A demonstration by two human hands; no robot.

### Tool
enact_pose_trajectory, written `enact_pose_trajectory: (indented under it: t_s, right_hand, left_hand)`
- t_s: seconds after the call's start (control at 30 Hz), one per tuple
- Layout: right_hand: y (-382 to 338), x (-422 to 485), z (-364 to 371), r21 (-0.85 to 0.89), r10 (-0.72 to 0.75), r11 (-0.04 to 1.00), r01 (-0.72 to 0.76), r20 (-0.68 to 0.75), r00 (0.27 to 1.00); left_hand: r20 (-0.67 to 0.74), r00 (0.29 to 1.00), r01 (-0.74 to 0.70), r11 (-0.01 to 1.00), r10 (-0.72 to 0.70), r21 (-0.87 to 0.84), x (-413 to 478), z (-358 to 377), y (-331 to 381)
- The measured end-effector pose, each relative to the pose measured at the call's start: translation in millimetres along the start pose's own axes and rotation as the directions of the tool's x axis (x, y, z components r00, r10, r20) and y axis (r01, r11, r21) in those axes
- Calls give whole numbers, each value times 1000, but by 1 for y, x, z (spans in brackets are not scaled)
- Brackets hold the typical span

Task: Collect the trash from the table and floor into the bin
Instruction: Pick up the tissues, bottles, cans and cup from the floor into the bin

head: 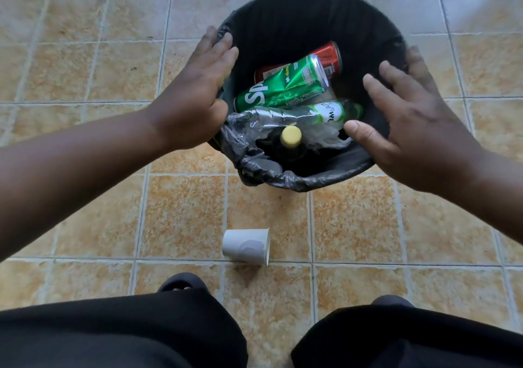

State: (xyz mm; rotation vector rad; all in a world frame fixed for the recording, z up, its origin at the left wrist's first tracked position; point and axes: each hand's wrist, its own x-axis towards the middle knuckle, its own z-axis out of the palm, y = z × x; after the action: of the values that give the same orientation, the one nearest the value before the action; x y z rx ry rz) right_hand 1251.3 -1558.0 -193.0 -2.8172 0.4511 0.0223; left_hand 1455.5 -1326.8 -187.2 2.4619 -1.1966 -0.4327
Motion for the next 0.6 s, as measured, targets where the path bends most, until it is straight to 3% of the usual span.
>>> enact_pose_trajectory:
  t_s: [0.33,0.6]
  right_hand:
    - [2,-18,-1,-29,-53,998,53,-5,999]
    - [5,-18,10,-62,-124,991,121,-48,991]
  left_hand:
    - [1,1000,13,999,-13,-45,-31,4,6]
    - [-44,995,-80,990,85,116,-42,19,-5]
